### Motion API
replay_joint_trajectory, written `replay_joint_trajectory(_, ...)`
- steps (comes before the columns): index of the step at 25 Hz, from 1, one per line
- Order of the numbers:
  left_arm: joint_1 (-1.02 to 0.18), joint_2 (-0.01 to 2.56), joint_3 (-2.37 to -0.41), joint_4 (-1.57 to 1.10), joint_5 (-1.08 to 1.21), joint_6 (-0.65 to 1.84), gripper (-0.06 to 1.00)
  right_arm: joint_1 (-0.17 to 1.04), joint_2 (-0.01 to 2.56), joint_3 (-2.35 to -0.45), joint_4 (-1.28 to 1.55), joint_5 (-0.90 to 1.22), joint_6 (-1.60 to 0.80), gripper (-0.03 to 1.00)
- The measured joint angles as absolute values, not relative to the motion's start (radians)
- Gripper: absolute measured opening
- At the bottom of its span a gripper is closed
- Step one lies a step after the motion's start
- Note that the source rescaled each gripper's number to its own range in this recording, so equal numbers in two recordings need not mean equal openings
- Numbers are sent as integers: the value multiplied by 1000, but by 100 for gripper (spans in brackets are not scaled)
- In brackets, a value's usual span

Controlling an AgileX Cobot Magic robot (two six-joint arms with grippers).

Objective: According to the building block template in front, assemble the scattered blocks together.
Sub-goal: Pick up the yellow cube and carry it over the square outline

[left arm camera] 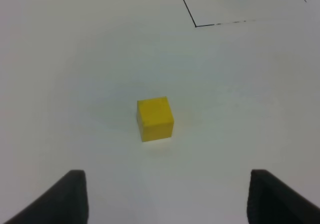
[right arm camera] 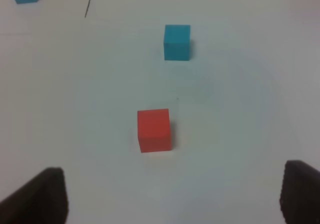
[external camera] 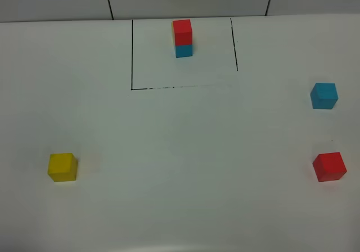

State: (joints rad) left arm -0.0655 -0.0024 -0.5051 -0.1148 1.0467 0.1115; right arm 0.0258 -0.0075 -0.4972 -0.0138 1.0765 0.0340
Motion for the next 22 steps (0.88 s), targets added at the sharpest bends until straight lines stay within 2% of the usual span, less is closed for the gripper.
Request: replay_joint_trajectory(22, -66, -2, -505, -115, 1047, 112, 44, 26, -7, -497, -14, 1077, 34, 73)
